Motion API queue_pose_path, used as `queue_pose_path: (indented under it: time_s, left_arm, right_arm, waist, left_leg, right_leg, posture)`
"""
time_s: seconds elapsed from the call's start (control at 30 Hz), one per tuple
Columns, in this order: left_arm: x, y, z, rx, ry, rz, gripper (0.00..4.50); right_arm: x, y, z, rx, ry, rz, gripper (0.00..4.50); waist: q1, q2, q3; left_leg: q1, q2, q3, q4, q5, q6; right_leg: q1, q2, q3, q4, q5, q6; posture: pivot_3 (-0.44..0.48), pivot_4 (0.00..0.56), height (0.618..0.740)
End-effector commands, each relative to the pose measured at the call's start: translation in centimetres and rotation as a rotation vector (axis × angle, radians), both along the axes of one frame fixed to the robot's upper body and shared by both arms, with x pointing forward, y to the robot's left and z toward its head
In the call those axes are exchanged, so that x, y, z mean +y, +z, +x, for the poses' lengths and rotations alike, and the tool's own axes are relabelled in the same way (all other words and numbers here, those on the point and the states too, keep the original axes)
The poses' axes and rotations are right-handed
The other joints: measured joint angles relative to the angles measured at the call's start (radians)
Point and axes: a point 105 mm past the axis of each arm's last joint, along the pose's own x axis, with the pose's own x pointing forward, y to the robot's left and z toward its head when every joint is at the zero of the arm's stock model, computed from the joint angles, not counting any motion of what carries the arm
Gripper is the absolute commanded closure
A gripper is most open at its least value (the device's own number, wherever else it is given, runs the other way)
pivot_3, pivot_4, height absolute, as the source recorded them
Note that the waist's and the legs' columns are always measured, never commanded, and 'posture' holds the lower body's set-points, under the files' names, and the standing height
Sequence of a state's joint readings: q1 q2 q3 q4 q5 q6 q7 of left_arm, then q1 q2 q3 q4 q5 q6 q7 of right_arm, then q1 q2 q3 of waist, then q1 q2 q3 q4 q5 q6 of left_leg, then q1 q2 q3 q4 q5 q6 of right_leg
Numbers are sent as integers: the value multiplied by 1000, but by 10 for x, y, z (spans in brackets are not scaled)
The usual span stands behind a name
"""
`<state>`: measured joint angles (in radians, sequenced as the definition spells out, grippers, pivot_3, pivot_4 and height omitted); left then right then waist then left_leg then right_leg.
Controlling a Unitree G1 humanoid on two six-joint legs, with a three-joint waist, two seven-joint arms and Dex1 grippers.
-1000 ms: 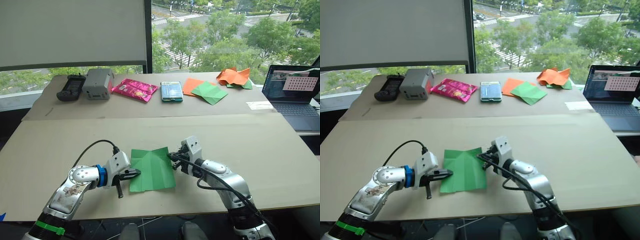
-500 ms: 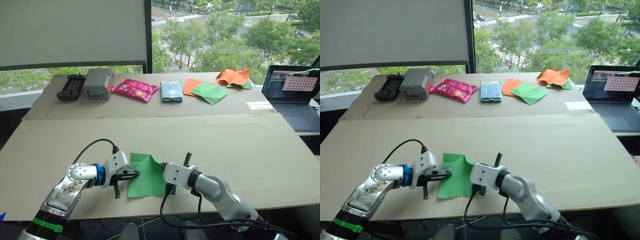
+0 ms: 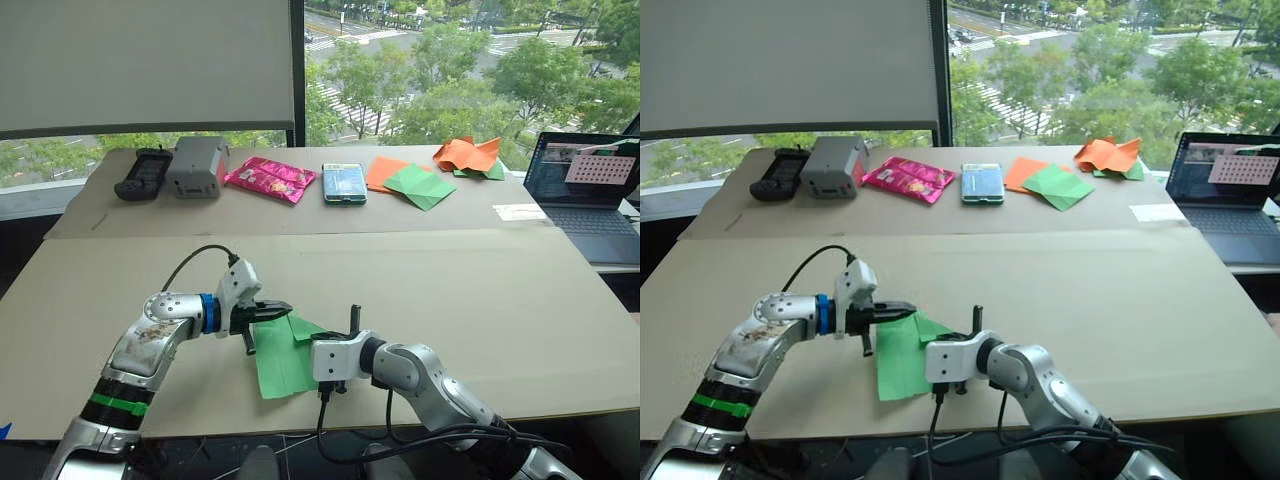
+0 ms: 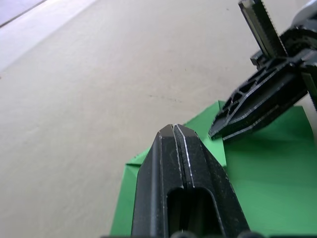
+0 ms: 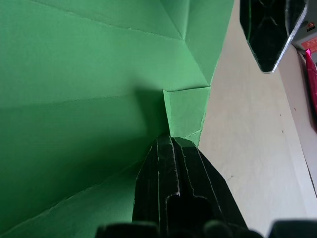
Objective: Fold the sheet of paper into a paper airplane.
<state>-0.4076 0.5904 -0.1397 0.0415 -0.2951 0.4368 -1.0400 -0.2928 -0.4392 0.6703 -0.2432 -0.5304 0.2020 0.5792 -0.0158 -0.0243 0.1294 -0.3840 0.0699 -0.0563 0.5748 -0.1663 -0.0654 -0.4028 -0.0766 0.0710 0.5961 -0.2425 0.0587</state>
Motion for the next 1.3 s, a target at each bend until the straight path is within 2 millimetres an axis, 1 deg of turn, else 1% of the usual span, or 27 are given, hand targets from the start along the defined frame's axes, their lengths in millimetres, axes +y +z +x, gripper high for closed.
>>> queue_pose_path:
  time_s: [0.03, 0.2, 0.33, 0.6, 0.83, 0.9, 1.0, 1.1, 1.23, 1.3]
  left_arm:
    - [-3, -7, 5, -8, -20, 38, 4500]
    - [-4, -17, 7, 3, -35, 74, 4500]
    - [-1, -18, 8, -3, -29, 84, 4500]
    - [3, -32, 10, 3, -20, 150, 4500]
    - [5, -45, 4, 20, -56, 197, 4500]
    - [3, -44, 5, 20, -56, 186, 4500]
    - [0, -38, 10, 4, -35, 151, 4500]
    - [0, -35, 12, -11, -42, 152, 4500]
    - [-5, -13, 20, -58, -22, 78, 4500]
    - [-8, -1, 21, -78, -35, 47, 4500]
  right_arm:
    - [0, -6, -1, 20, -1, -14, 4454]
    - [-2, -7, -1, 33, -23, -10, 4454]
    - [-3, -8, -1, 37, -36, -6, 4454]
    - [-3, -8, -1, 36, -39, -4, 4454]
    - [-6, -7, -1, 44, -47, -4, 4454]
    - [-6, -7, -1, 45, -49, -4, 4454]
    - [-7, -7, 0, 49, -53, -3, 4454]
    - [-7, -7, 0, 52, -56, -3, 4454]
    - [-6, -7, 0, 55, -56, -1, 4454]
    - [-6, -8, 0, 59, -57, -2, 4454]
  waist:
    - [-5, 1, 0]
    - [-5, 1, -1]
    - [-3, 1, -1]
    - [-2, 1, -2]
    - [1, 1, -3]
    - [2, 1, -3]
    - [3, 2, -4]
    - [3, 2, -4]
    - [1, 1, -4]
    - [1, 1, -4]
  left_leg:
    - [0, 0, 0, 0, 0, 0]
    - [1, 0, 0, 0, 1, 1]
    - [1, 0, 0, 0, 1, 1]
    - [1, 0, 0, 0, 1, 1]
    - [1, 0, 0, 0, 1, 1]
    - [1, 0, 0, 0, 1, 1]
    - [1, 0, 0, 0, 1, 1]
    - [1, 0, 0, 0, 1, 1]
    - [1, 0, 0, 0, 1, 1]
    - [0, 0, 0, 0, 1, 1]
  right_leg:
    - [0, 0, 0, 0, 0, 0]
    - [1, 0, 0, 2, 0, 1]
    - [1, 0, 0, 2, 0, 1]
    - [1, 0, 0, 2, 0, 1]
    - [1, 0, 0, 2, 0, 1]
    - [1, 0, 0, 2, 0, 1]
    - [2, 0, 0, 2, 0, 1]
    - [2, 0, 0, 2, 0, 1]
    - [1, 0, 0, 3, 0, 1]
    - [1, 0, 0, 3, 0, 1]
  posture:
    - [0, 150, 718]
    - [0, 150, 718]
    - [0, 150, 718]
    - [0, 150, 718]
    - [0, 150, 718]
    - [0, 150, 718]
    - [0, 150, 718]
    - [0, 150, 718]
    - [0, 150, 718]
    - [0, 150, 718]
